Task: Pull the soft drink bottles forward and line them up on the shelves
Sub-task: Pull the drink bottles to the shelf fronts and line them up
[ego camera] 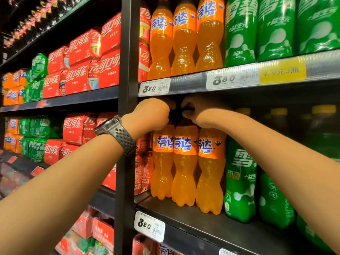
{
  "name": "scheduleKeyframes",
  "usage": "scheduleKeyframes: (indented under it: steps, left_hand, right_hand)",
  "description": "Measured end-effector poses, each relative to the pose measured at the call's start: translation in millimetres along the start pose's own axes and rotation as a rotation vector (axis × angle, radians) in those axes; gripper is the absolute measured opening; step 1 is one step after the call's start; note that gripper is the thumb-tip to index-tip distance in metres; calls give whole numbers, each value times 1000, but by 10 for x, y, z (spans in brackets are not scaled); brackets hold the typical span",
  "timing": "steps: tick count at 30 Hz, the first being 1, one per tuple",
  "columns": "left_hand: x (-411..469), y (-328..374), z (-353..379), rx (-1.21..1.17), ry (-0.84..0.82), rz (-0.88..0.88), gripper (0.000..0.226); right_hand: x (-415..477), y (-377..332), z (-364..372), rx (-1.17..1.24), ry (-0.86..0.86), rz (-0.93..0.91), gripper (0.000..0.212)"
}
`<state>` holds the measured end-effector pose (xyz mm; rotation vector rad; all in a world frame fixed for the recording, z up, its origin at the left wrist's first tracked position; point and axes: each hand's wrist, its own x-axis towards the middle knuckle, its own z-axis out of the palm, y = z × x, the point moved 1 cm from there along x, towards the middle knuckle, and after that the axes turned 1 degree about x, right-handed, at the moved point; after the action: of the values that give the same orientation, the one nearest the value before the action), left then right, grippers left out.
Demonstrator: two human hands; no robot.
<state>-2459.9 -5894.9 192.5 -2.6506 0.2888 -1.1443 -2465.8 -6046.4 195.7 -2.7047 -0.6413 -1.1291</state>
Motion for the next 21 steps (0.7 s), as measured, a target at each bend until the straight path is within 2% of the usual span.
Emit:
scheduleKeyframes:
  steps: [5,7,11,14,18,21]
  left_hand:
    - [32,99,47,-36,-45,13,30]
    - [28,145,28,-47,1,-5,30]
    - [32,302,4,-241,57,1,33]
    - [-3,394,26,-297,56,58,31]
    - [-28,383,77,-301,17,7,30]
    - [-69,412,81,-365,70,8,39]
  right_hand:
    - [-70,103,-56,-90,47,56,35]
    - [-97,153,-72,-138,64,100,38]
    - [-142,169,-95,-172,81,178,33]
    - [-138,167,-100,-128,83,183,27]
    - [-155,198,-83,-77,66,149,28]
    - [-209,186,-34,-78,36,174,30]
